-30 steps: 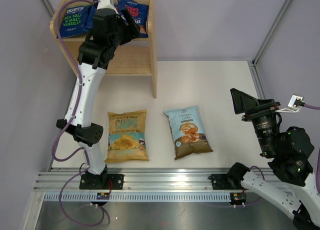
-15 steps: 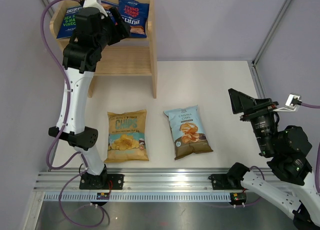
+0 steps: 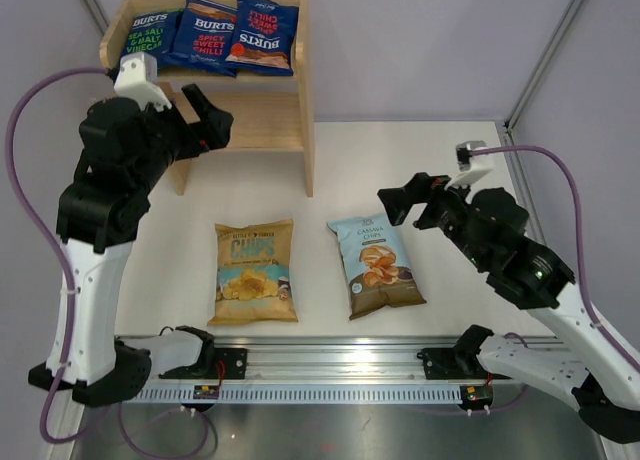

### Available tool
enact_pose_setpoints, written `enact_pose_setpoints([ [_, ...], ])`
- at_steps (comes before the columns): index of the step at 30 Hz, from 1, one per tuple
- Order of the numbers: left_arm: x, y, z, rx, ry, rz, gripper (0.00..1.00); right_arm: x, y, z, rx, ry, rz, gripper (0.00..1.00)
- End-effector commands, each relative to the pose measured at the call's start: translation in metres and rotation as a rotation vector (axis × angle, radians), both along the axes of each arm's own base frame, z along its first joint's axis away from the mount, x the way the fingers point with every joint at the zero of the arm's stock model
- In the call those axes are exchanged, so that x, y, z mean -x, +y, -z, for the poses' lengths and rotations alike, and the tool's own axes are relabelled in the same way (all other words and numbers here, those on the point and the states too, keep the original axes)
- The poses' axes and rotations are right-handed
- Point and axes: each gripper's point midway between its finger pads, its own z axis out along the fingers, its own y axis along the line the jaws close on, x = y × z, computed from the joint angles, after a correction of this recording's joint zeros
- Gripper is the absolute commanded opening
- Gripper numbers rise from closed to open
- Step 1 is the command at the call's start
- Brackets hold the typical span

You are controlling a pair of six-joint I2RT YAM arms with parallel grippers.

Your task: Place and organize the chips bags onto the shelf

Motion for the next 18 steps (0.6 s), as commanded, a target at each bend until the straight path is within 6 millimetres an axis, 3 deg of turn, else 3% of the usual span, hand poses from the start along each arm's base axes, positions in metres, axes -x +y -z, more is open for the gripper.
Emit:
enact_pose_setpoints([
  [1, 0.028, 0.015, 0.029, -0.046, -0.009, -0.01, 0.99, 0.006, 0.034, 0.04, 0.163, 0.093, -0.189, 0.99],
  [3, 0.041, 0.021, 0.045, -0.045, -0.006, -0.023, 0.99, 0.005, 0.054, 0.069, 0.162, 0.174, -0.25, 1.0],
  [4, 0.056, 0.026, 0.05, -0.035, -0.018, -0.031, 0.99, 0.002, 0.064, 0.068, 0.134, 0.159, -0.271, 0.99],
  [5, 0.058, 0.029, 0.077, -0.048, 0.029, -0.044, 0.99, 0.006, 0.077, 0.089, 0.13, 0.202, -0.332, 0.98],
  [6, 0.063, 0.032, 0.09, -0.052, 0.044, -0.051, 0.99, 0.008, 0.087, 0.094, 0.112, 0.213, -0.377, 0.98],
  [7, 0.078, 0.037, 0.09, -0.037, 0.015, -0.058, 0.99, 0.015, 0.104, 0.089, 0.067, 0.193, -0.468, 0.98],
  [8, 0.08, 0.041, 0.118, -0.054, 0.064, -0.078, 0.99, 0.015, 0.116, 0.11, 0.054, 0.251, -0.505, 0.98],
  [10, 0.091, 0.047, 0.133, -0.059, 0.067, -0.09, 0.99, 0.014, 0.136, 0.113, 0.0, 0.257, -0.569, 0.97],
  [11, 0.103, 0.054, 0.138, -0.057, 0.053, -0.108, 0.99, 0.014, 0.149, 0.132, -0.013, 0.33, -0.606, 0.96],
  [13, 0.111, 0.059, 0.163, -0.075, 0.084, -0.119, 0.99, 0.006, 0.163, 0.14, -0.038, 0.351, -0.622, 0.96],
  [14, 0.121, 0.065, 0.166, -0.083, 0.068, -0.131, 0.99, 0.001, 0.172, 0.158, -0.039, 0.411, -0.622, 0.96],
  [15, 0.124, 0.069, 0.179, -0.096, 0.089, -0.146, 0.99, -0.003, 0.176, 0.166, -0.043, 0.432, -0.615, 0.96],
  [16, 0.128, 0.075, 0.184, -0.104, 0.095, -0.172, 0.99, -0.01, 0.185, 0.159, -0.077, 0.394, -0.626, 0.97],
  [18, 0.137, 0.08, 0.195, -0.108, 0.074, -0.18, 0.99, -0.021, 0.198, 0.178, -0.09, 0.435, -0.616, 0.98],
])
